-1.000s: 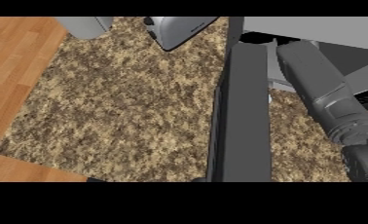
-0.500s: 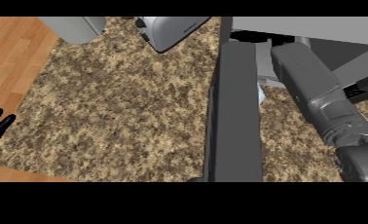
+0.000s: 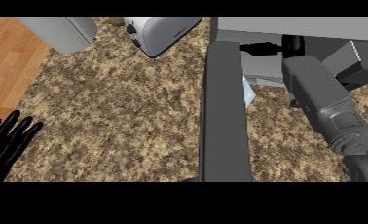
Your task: Pick up the milk, place it into the microwave and close the microwave
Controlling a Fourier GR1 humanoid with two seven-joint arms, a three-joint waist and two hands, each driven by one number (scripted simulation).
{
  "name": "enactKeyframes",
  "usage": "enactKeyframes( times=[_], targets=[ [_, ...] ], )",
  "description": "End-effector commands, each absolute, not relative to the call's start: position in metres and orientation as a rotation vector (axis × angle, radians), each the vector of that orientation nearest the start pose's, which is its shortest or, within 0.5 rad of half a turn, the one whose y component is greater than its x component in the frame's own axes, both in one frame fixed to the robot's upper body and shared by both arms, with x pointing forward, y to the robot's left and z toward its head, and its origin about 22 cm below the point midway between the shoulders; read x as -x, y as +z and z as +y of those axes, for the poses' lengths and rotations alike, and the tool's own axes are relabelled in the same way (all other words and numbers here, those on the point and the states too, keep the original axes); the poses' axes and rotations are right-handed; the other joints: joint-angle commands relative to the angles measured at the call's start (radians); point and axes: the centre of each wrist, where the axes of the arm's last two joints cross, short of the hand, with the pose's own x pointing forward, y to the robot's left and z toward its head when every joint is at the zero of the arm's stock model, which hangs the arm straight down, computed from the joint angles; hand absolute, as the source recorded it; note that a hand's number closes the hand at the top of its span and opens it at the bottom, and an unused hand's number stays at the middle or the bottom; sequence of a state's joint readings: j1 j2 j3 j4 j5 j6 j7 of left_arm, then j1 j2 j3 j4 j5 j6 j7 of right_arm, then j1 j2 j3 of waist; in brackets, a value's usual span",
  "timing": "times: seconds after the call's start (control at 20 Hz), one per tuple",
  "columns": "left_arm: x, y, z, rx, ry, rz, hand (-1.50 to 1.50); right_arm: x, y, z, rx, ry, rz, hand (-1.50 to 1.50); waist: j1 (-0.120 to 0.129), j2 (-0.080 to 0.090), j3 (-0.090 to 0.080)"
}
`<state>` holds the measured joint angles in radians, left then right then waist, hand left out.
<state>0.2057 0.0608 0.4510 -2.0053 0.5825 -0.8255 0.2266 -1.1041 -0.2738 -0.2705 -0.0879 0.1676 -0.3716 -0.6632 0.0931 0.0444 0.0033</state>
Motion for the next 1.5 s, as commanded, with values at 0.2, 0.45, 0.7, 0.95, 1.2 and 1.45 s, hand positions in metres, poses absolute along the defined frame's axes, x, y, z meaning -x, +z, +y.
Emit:
enactKeyframes(
  times=[0.2, 0.45, 0.7, 0.95, 1.2, 1.45],
  targets=[
    [-0.153, 0.054, 0.330, 0.588, -0.350, -1.738, -1.50, -0.425, 0.016, -0.265, 0.174, 0.126, -1.865, -1.50, -0.032, -0.017, 0.000],
    [-0.171, 0.036, 0.310, 0.640, -0.429, -1.660, -1.50, -0.410, -0.018, -0.236, -0.018, 0.054, -1.842, -1.50, -0.065, -0.030, -0.002],
    [-0.176, 0.030, 0.302, 0.620, -0.488, -1.640, -1.50, -0.385, -0.055, -0.221, -0.166, 0.001, -1.803, -1.50, -0.098, -0.048, -0.004],
    [-0.183, 0.033, 0.272, 0.610, -0.528, -1.650, -1.50, -0.339, -0.103, -0.231, -0.191, -0.010, -1.780, -1.50, -0.111, -0.054, -0.005],
    [-0.191, 0.011, 0.267, 0.601, -0.522, -1.640, 1.50, -0.306, -0.128, -0.240, -0.104, 0.013, -1.729, -1.50, -0.124, -0.058, -0.006],
    [-0.232, 0.012, 0.250, 0.566, -0.592, -1.634, 1.50, -0.254, -0.153, -0.284, -0.072, 0.027, -1.692, -1.50, -0.161, -0.059, -0.008]
  ],
)
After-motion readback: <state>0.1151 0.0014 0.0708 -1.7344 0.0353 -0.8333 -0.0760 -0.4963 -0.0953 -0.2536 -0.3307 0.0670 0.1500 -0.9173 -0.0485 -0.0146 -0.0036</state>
